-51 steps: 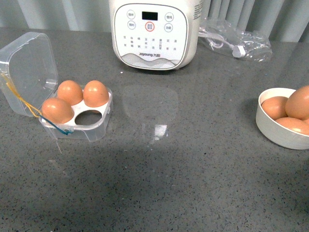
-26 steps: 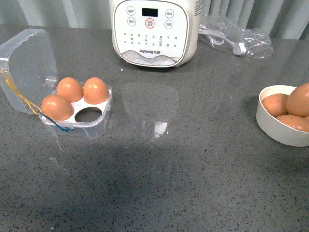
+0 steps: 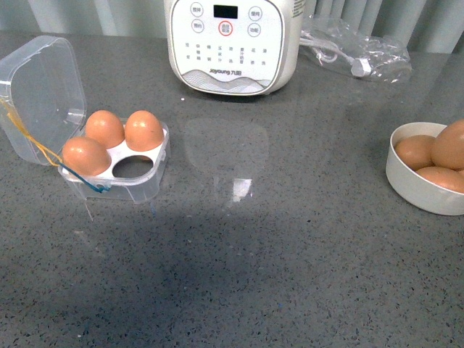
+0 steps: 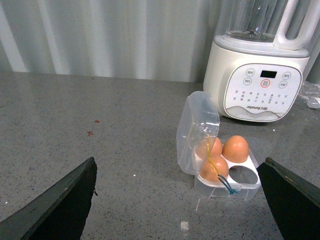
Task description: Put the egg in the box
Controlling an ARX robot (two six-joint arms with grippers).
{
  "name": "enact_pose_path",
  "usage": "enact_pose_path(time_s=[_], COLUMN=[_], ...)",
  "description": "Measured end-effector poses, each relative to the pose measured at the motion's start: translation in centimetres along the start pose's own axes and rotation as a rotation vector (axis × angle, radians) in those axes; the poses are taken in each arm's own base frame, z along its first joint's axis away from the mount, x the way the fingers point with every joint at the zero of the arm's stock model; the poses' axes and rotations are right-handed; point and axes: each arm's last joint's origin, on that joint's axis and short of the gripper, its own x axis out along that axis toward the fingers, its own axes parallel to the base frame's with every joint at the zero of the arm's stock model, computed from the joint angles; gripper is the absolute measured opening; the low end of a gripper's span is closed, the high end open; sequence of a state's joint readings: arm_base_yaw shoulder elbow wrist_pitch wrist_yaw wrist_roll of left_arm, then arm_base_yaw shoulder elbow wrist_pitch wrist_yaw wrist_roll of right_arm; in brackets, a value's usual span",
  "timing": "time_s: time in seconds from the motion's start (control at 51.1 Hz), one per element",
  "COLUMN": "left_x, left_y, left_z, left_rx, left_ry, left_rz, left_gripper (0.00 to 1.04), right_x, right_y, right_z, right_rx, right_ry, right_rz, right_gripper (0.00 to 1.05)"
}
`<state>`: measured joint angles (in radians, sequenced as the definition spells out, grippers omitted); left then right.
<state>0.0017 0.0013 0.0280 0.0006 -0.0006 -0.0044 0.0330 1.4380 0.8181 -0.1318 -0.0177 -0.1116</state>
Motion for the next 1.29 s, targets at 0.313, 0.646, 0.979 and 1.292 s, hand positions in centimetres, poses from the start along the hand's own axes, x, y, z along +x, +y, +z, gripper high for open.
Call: enact_pose_path(time_s=[0.313,0.646,0.979,1.292], left_x=[0.0,0.0,0.0,0.0], left_y=[0.0,0.0,0.0,0.0], left_z=[0.0,0.0,0.0,0.0], left_rx=[0.0,0.0,0.0,0.0], left_ry=[0.0,0.0,0.0,0.0], left_rz=[0.0,0.0,0.0,0.0], left_gripper=[0.98,0.98,0.98,0.98], right_x=[3.2,4.7,4.8,2.9], right_y=[0.4,0.6,1.0,1.5], right_z=[0.0,-0.6,-0.3,0.9], right_rx=[0.031,0.052,0.058,0.003], right_ry=[0.058,0.104,0.101,0.026], right_rz=[0.02,0.022,0.035,0.056], right_gripper=[0.97,0.85,0.46,0.44])
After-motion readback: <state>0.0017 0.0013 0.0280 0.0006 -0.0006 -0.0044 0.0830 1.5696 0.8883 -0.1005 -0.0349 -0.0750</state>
